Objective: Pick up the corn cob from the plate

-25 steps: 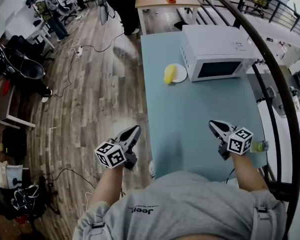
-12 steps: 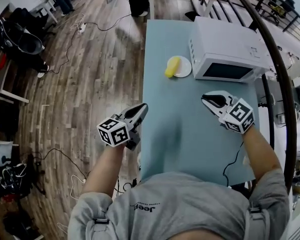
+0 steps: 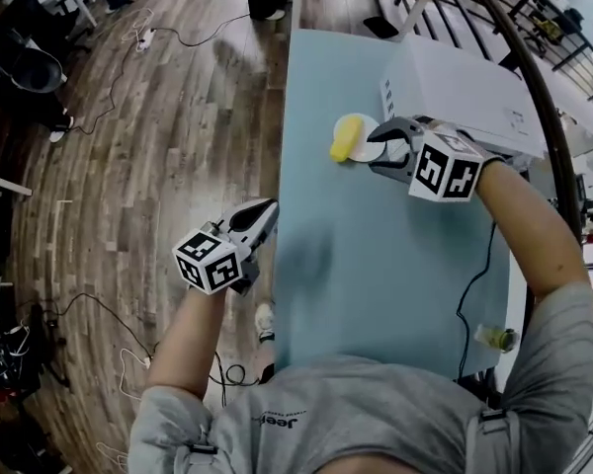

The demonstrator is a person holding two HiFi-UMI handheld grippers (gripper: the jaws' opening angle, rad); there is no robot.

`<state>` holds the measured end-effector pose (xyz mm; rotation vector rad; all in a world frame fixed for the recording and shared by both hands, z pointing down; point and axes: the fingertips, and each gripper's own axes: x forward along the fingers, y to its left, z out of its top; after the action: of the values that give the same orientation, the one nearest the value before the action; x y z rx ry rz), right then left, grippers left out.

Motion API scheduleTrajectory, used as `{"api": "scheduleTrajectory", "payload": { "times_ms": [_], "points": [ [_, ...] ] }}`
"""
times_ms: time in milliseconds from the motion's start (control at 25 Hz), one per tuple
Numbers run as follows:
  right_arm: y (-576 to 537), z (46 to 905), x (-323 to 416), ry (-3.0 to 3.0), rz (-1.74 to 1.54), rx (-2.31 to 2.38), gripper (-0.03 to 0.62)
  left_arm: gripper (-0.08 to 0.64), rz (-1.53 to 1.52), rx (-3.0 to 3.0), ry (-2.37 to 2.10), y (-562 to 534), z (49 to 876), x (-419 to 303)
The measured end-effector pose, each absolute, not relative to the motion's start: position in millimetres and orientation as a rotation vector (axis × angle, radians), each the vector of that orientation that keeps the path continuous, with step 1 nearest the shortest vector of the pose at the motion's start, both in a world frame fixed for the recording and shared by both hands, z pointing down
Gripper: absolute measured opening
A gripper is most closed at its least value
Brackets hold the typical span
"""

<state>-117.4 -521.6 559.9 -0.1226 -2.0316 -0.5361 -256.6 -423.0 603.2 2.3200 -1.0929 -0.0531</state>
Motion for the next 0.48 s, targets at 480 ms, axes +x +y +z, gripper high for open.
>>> {"api": "scheduleTrajectory", "payload": {
  "times_ms": [480],
  "points": [
    [-603,695,-131,-1.444,-0.731,-0.536,0.270,0.018,0.024,2.361,-1.100,-441,664,-275]
  ]
}}
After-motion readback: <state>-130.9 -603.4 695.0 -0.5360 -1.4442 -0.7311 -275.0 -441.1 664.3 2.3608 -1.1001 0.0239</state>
